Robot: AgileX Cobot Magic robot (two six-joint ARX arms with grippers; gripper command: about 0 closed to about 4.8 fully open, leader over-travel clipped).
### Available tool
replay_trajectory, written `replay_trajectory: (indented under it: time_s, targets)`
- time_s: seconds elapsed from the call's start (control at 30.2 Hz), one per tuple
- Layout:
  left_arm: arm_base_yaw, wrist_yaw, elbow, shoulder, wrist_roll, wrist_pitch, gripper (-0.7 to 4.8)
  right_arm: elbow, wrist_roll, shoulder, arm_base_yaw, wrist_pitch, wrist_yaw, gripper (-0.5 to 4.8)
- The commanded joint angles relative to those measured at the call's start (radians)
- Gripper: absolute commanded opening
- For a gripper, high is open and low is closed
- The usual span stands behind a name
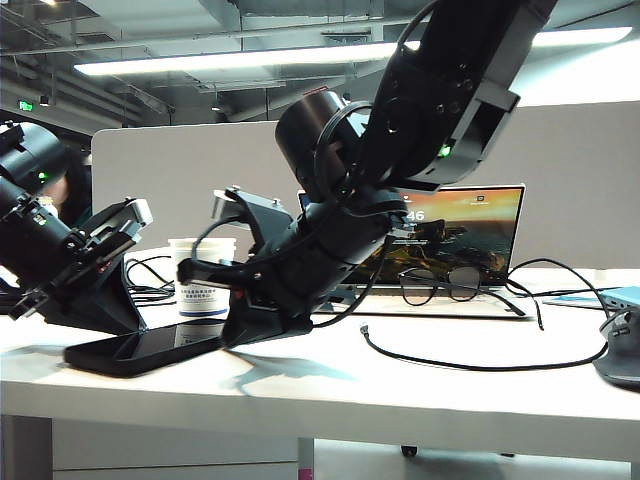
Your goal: Pick up the black phone, pick up the charger plug, insert the charger plug into the phone's charging port, and finally place the connected phone back on the desk.
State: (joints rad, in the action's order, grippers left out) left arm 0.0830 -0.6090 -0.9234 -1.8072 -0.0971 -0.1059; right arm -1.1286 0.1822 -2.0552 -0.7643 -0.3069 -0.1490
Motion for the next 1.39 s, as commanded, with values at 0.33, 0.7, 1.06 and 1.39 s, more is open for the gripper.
replay_trajectory:
  time_s: [0.33,0.7,1.06,1.39]
  targets:
    - [0.007,-0.084,0.014,-0.013,0.064,-0.070,-0.04,-0.046,0.002,-0.007,0.057,0.028,-0.007,-0.06]
    - [0.006,-0.084,0.001,-0.002,0.149,-0.067,3.12,-0.046,0.001,0.026,0.065,0.045,-0.006,-0.06]
    - [0.016,-0.130,-0.003,0.004,0.406,-0.085,3.10,-0.046,0.000,0.048,0.084,0.111,0.018,-0.06]
    - [0.109,-0.103,-0.003,0.004,0.451,-0.095,3.10,-0.046,-0.003,0.046,0.080,0.161,0.016,-0.06]
